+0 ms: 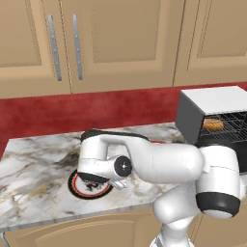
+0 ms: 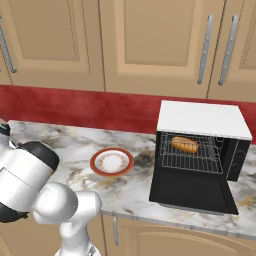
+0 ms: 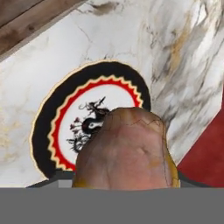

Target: Open the toaster oven door. Place the hotdog bun on the bottom rack in the toaster oven and place the chicken drumstick on the top rack.

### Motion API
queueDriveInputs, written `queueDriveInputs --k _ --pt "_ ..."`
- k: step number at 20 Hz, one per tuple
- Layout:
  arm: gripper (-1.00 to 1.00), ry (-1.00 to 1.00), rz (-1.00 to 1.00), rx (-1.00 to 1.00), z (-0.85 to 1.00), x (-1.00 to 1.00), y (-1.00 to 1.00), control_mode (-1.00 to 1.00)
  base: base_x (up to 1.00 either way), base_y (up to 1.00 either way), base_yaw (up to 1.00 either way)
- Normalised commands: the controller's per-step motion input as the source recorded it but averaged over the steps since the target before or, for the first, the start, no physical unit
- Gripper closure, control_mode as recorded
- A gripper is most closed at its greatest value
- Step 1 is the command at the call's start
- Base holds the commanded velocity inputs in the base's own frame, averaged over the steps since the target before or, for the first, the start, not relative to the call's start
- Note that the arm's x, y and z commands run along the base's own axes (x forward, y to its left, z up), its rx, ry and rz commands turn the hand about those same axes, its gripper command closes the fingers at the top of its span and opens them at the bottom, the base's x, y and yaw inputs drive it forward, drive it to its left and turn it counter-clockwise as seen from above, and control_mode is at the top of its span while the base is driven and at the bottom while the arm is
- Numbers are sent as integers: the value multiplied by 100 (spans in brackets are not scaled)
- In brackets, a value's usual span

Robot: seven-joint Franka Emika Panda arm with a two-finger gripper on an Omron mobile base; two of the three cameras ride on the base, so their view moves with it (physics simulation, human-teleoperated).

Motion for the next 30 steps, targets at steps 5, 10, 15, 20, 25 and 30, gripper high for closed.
queueDriveInputs --k 5,10,15,20,25,30 --pt "100 15 -49 20 68 -21 -13 -100 0 0 0" --pt "100 15 -42 24 71 -20 -8 -100 0 0 0" --pt "100 19 -47 33 64 -27 -16 -100 0 0 0" --pt "100 23 -51 34 60 -27 -16 -100 0 0 0" --pt "100 33 -58 28 54 -17 -9 -100 0 0 0" --pt "100 40 -54 31 49 -21 -12 -100 0 0 0"
